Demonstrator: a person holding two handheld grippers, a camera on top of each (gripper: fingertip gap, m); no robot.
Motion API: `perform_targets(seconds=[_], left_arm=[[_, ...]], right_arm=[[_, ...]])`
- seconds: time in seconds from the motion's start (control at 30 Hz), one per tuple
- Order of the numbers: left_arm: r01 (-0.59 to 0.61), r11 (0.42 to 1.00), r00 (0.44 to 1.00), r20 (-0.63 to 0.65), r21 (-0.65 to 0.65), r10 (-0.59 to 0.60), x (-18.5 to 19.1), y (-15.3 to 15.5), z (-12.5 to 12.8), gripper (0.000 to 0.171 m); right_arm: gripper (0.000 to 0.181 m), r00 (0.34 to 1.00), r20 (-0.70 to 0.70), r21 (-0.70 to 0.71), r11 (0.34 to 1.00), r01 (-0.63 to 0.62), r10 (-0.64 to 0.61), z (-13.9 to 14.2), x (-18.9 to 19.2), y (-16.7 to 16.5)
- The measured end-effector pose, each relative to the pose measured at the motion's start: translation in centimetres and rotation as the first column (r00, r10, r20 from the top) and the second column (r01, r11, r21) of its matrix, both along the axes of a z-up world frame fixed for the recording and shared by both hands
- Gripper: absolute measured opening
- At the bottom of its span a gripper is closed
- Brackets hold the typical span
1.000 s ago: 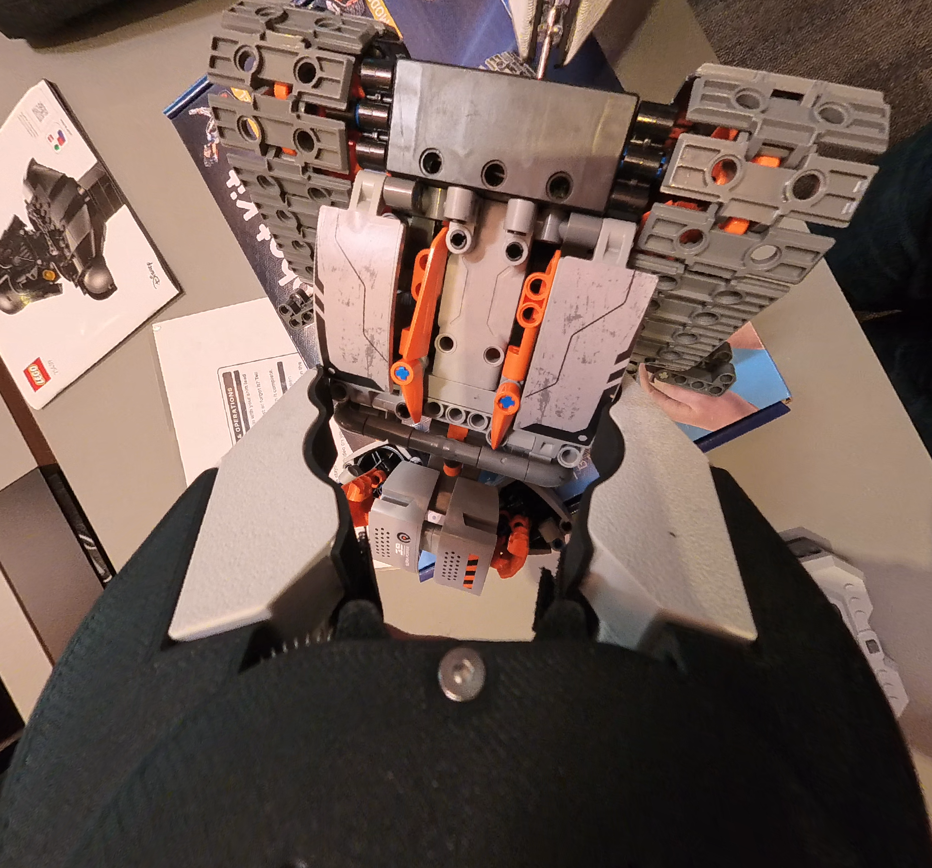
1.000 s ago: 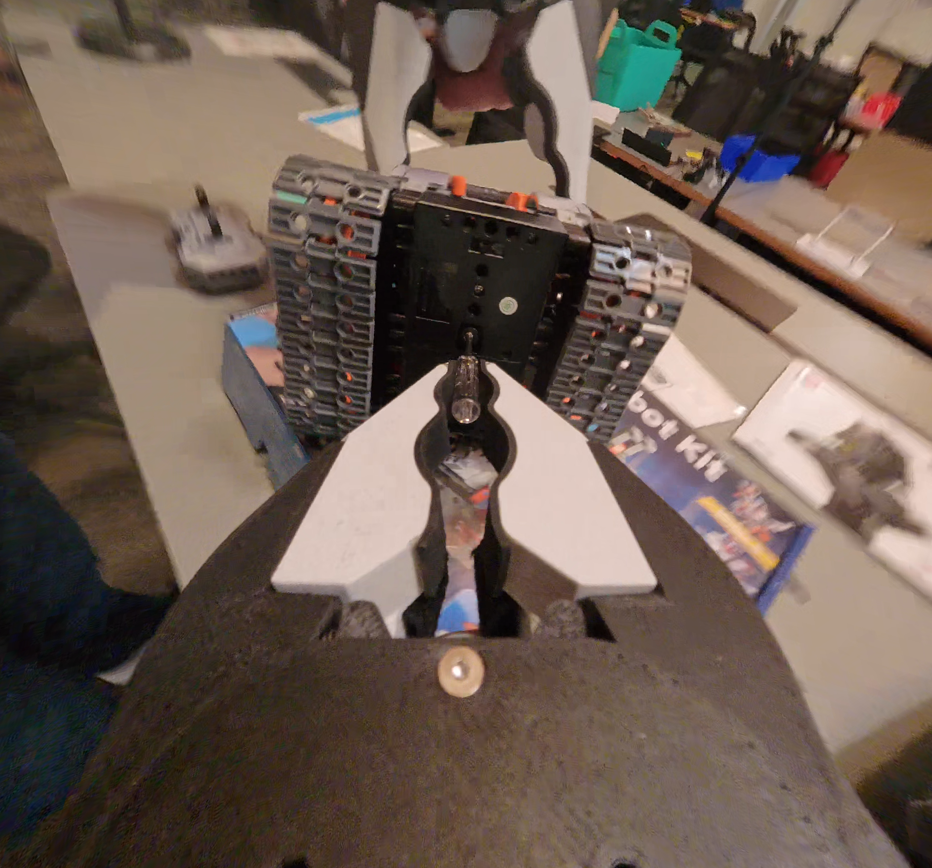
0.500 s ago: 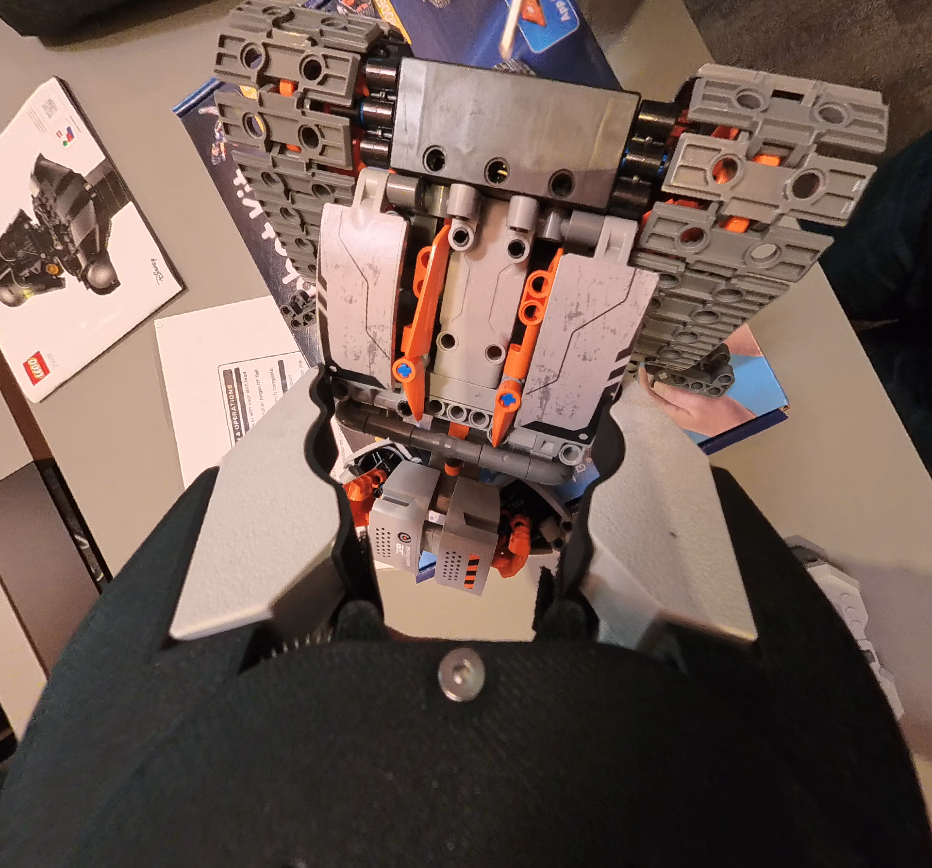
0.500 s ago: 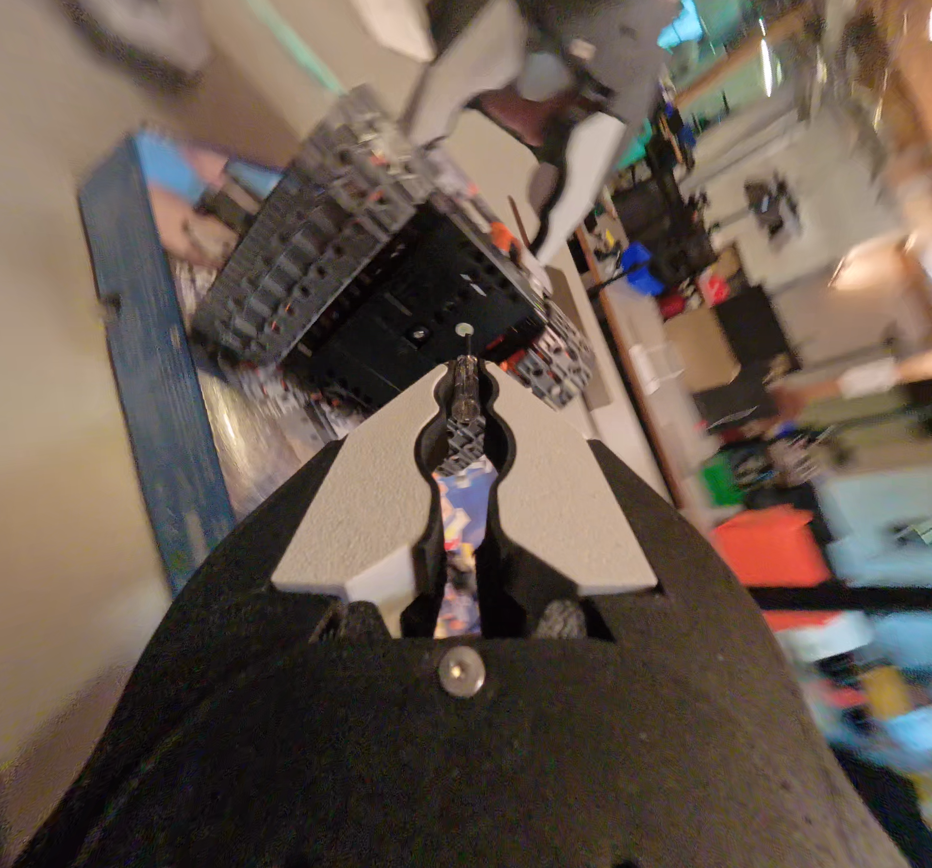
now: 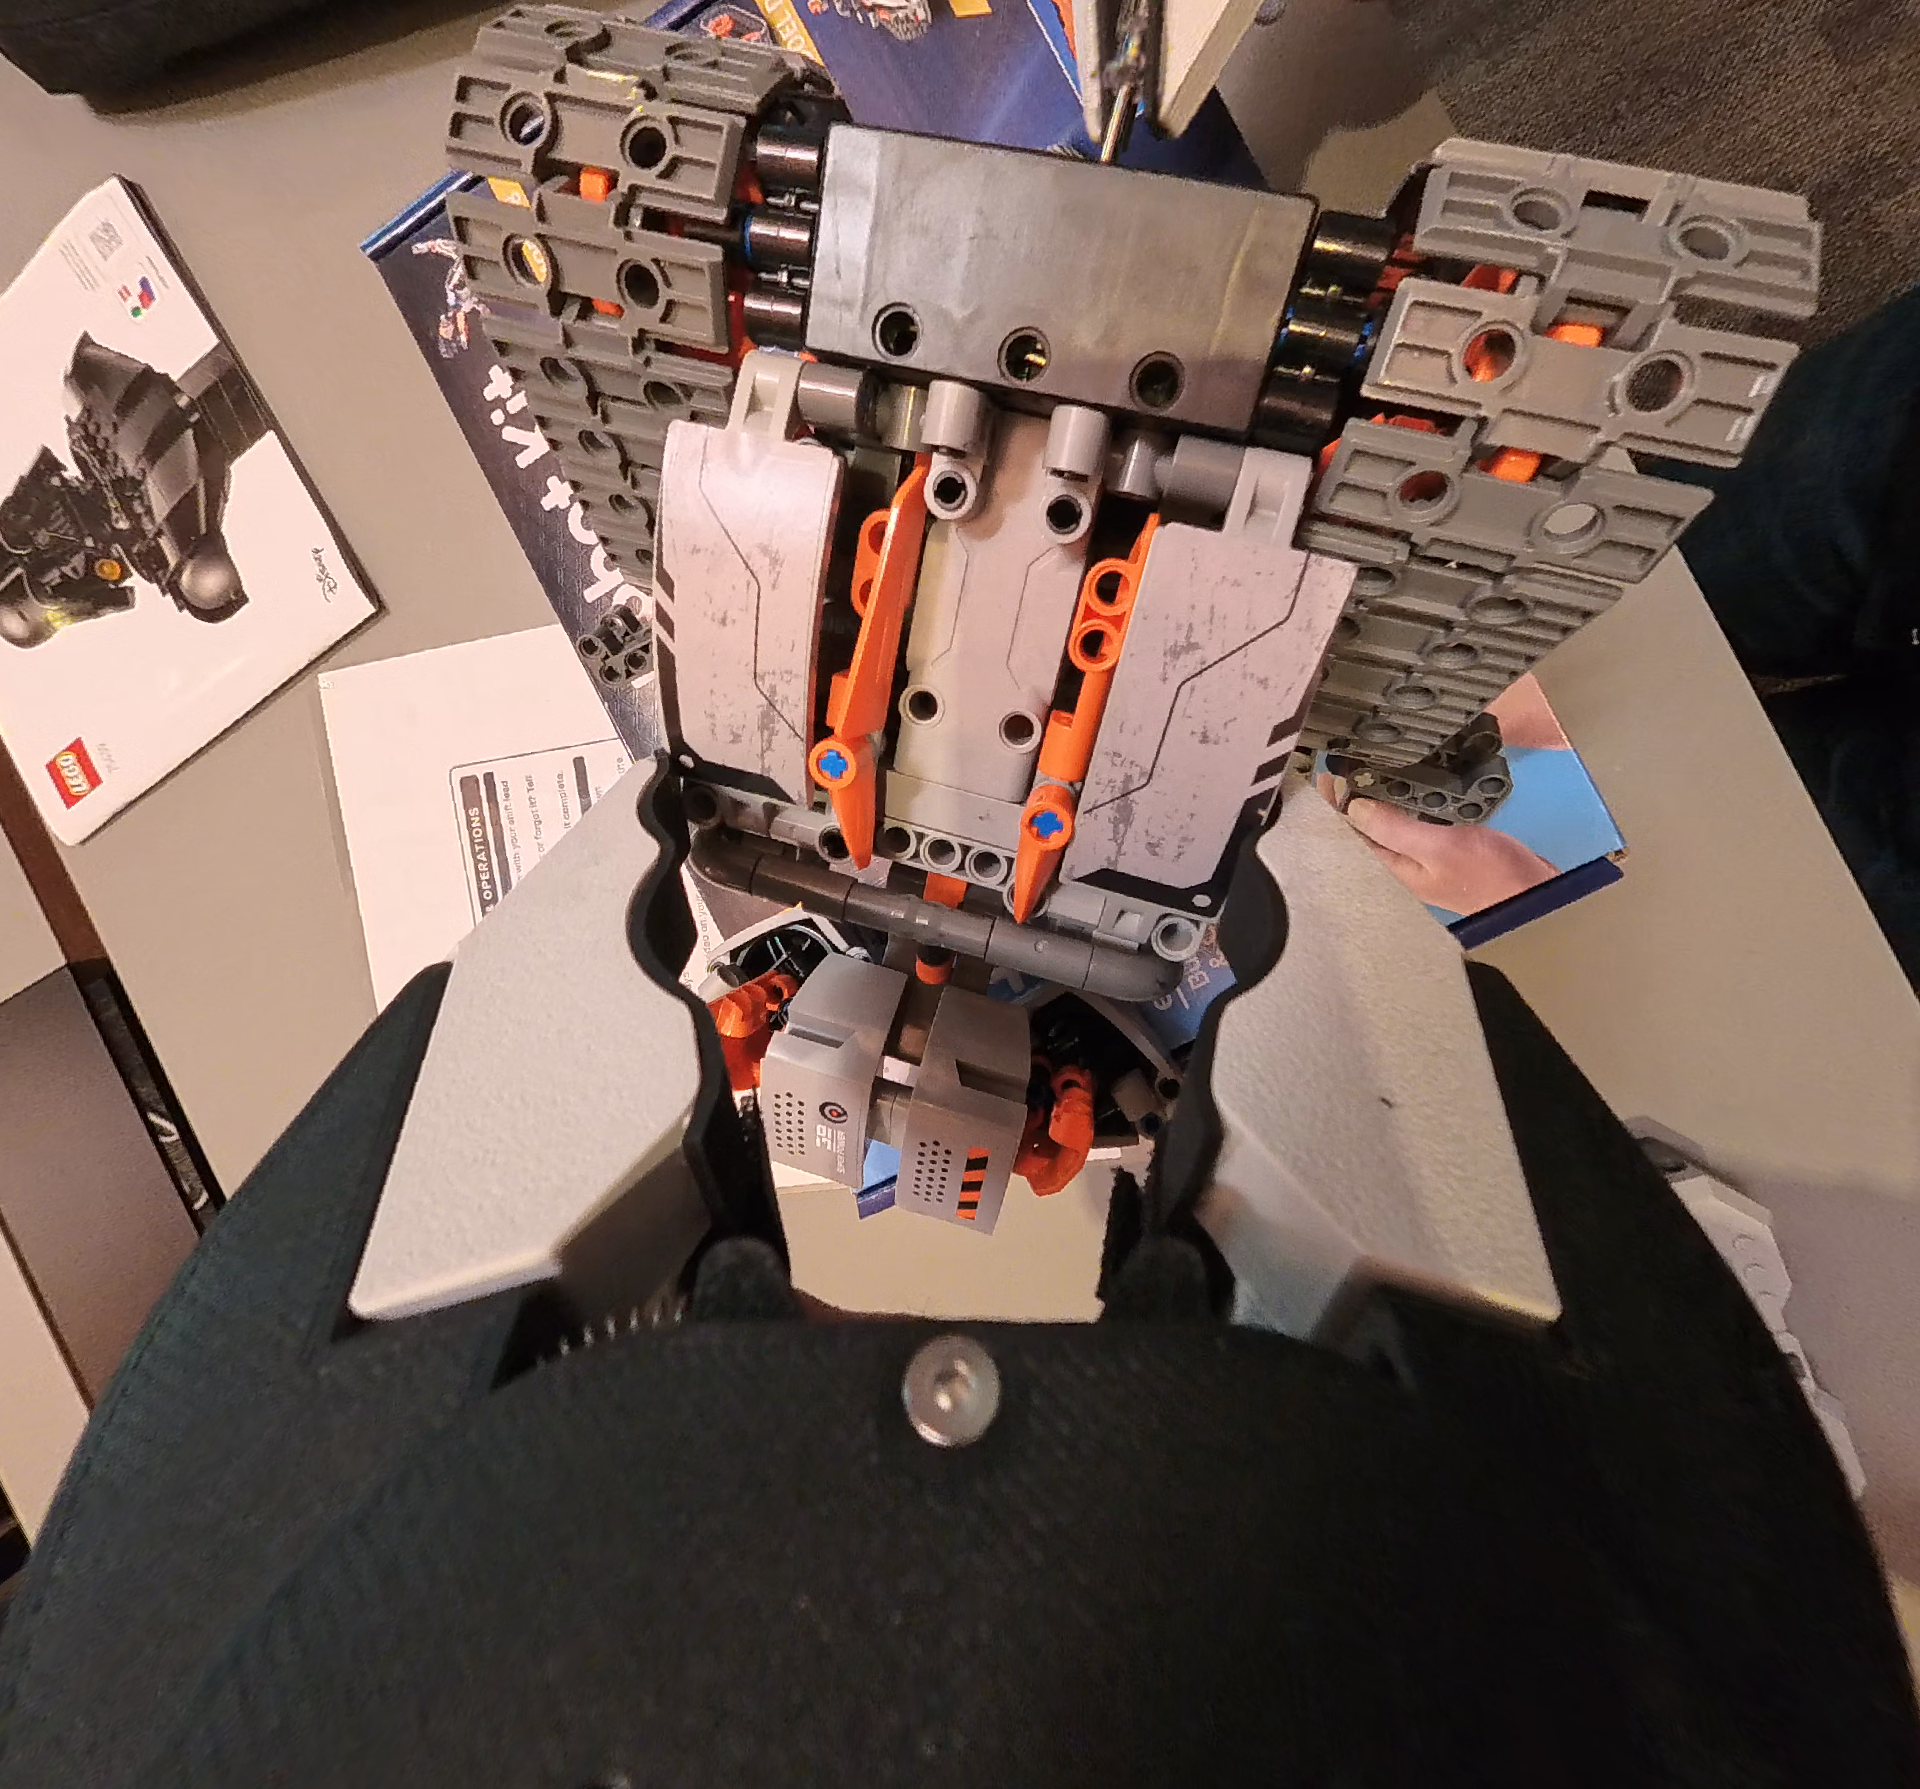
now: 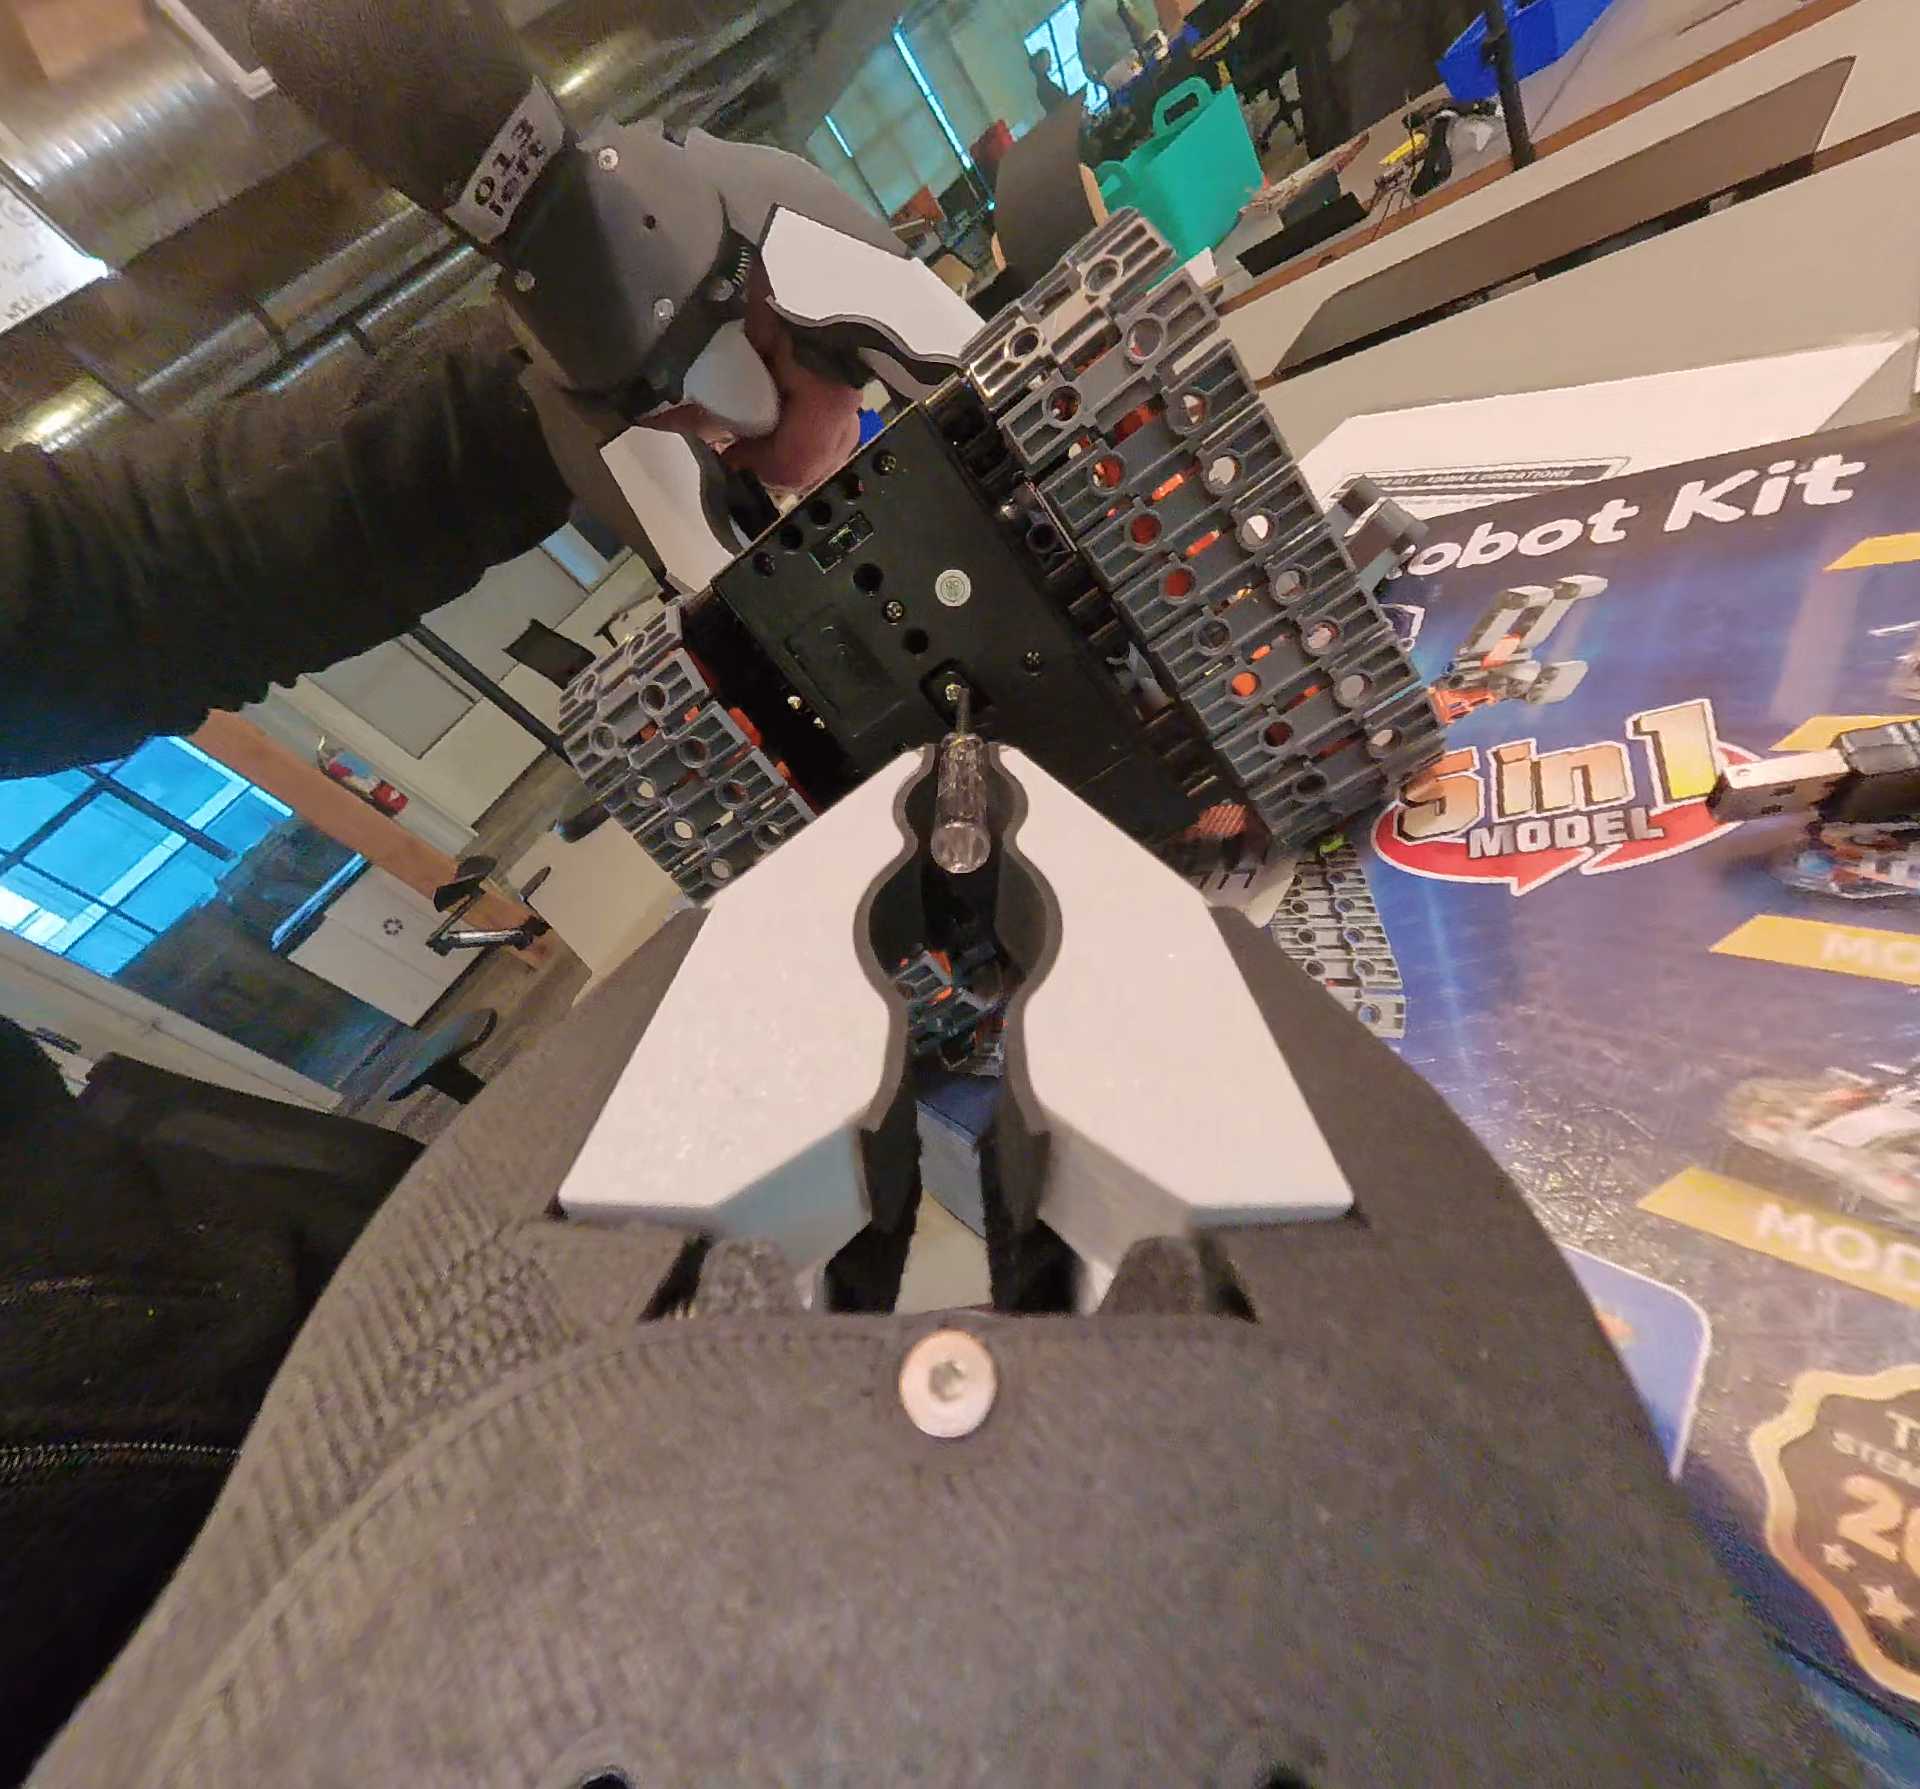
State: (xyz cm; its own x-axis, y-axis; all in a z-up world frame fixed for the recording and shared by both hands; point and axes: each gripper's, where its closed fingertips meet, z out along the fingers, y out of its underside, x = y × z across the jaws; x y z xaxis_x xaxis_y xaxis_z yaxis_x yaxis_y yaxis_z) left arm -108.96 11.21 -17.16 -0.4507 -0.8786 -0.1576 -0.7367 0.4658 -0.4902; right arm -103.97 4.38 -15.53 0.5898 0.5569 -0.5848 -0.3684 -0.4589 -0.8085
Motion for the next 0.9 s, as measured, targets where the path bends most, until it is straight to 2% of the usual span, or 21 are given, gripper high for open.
perform_targets(seconds=[0.27,0.7,0.8,0.9], left_arm=[[-0.001,1.000,1.000,0.005,-0.002,0.001,0.0,0.0,0.0,0.101],[0.006,1.000,1.000,0.007,0.000,-0.006,-0.6,0.3,1.5,0.102],[0.004,1.000,1.000,0.014,-0.005,-0.004,-0.9,0.3,1.9,0.102],[0.011,1.000,1.000,0.008,0.002,-0.011,-1.5,0.0,2.0,0.102]], right_arm=[[0.004,1.000,0.001,-0.020,1.000,-0.004,0.004,0.0,-0.4,0.0],[0.004,1.000,-0.027,-0.074,0.997,0.007,-0.009,-0.1,-0.4,0.0],[0.004,0.999,0.030,-0.060,0.998,-0.013,0.015,-0.1,-0.4,0.1],[0.004,0.965,0.249,0.072,0.992,-0.101,0.080,-0.3,-0.4,0.1]])
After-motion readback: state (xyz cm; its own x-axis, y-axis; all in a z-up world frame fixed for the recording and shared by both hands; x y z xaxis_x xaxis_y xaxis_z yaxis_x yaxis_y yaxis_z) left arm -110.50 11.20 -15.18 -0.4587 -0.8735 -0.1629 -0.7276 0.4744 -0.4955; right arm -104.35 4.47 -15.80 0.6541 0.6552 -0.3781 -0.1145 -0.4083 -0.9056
